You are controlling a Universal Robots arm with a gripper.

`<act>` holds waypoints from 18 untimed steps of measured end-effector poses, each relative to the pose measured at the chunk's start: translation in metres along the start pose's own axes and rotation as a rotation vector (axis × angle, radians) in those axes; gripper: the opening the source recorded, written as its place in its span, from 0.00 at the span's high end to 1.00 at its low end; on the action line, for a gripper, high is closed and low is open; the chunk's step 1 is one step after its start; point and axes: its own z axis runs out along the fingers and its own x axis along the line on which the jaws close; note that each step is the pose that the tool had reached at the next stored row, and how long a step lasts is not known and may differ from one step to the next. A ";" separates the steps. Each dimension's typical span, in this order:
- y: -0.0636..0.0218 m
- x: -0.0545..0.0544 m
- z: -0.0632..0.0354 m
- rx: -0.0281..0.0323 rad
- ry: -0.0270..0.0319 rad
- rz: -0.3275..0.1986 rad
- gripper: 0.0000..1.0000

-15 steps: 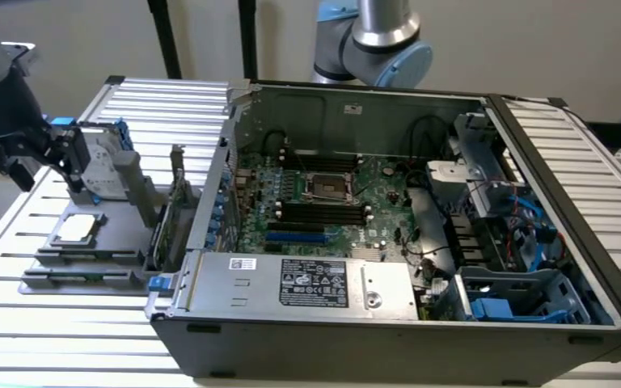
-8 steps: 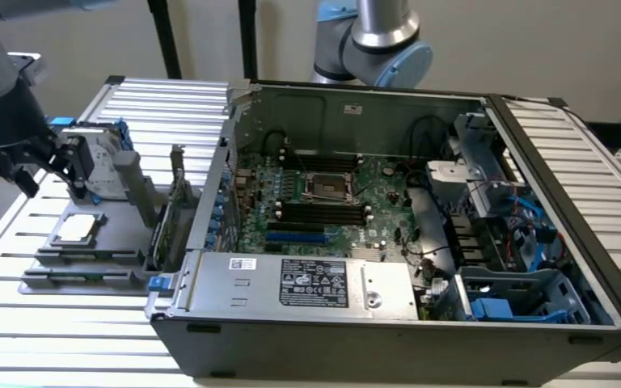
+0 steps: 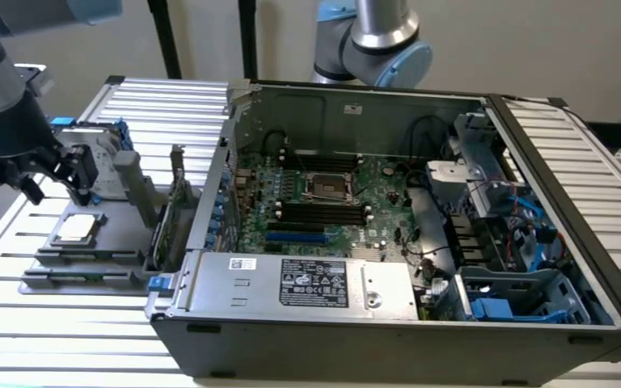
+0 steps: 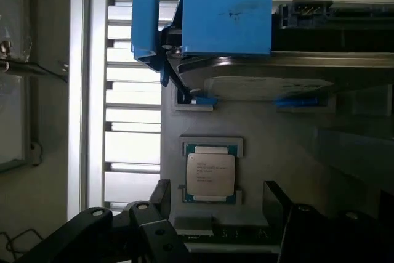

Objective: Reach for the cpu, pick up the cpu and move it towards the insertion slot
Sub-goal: 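Pick up the cpu and move it towards the insertion slot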

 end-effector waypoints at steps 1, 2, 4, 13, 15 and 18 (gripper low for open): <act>-0.0001 0.000 0.0019 0.0000 -0.0001 0.000 0.29; -0.0002 0.001 0.0037 0.0000 0.0000 0.000 0.29; -0.0003 0.001 0.0073 0.0000 0.0000 0.000 0.29; -0.0010 0.004 0.0237 0.0000 -0.0001 0.000 0.29; -0.0012 0.004 0.0274 0.0004 -0.0001 0.000 0.29; -0.0014 0.004 0.0328 0.0025 0.0001 0.000 0.29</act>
